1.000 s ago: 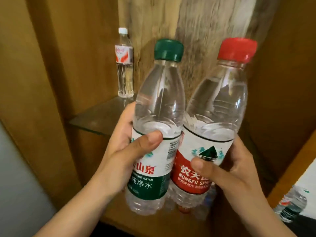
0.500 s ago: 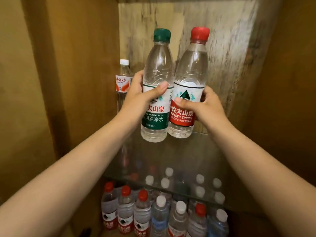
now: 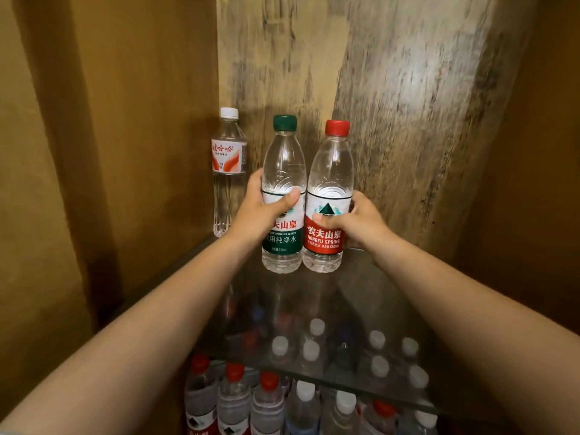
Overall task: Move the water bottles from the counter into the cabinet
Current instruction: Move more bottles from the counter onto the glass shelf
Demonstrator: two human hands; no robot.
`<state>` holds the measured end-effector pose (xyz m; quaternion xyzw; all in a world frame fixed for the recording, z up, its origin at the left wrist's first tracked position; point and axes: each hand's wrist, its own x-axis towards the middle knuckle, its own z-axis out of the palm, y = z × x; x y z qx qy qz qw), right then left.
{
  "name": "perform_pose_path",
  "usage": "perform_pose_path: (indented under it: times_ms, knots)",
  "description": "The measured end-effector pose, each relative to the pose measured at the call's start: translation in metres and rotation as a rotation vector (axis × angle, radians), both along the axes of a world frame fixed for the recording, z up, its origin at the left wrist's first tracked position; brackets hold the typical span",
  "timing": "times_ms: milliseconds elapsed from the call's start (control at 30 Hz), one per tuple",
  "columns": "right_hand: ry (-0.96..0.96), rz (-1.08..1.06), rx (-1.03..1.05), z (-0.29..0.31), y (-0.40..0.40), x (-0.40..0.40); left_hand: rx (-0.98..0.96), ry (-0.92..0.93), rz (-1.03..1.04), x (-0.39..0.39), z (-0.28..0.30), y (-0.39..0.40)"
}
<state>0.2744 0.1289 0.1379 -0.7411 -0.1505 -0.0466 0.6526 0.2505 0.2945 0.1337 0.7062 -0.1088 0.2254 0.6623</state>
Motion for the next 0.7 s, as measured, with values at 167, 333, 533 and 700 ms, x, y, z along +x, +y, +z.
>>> perform_pose_path:
  times_ms: [167, 333, 533, 700]
  knots:
    - [0.024, -0.029, 0.044, -0.003, 0.0, 0.005, 0.316, 0.077, 0.155, -0.004, -0.011, 0.002]
    - [0.008, -0.007, -0.049, -0.005, -0.001, 0.006, 0.44, 0.224, 0.367, -0.004, -0.018, 0.006]
    - [0.079, 0.002, -0.236, -0.01, -0.007, 0.005, 0.44, 0.198, 0.443, 0.009, -0.02, 0.005]
    - [0.044, -0.062, -0.218, -0.015, 0.003, 0.017, 0.473, 0.177, 0.537, 0.027, -0.024, 0.005]
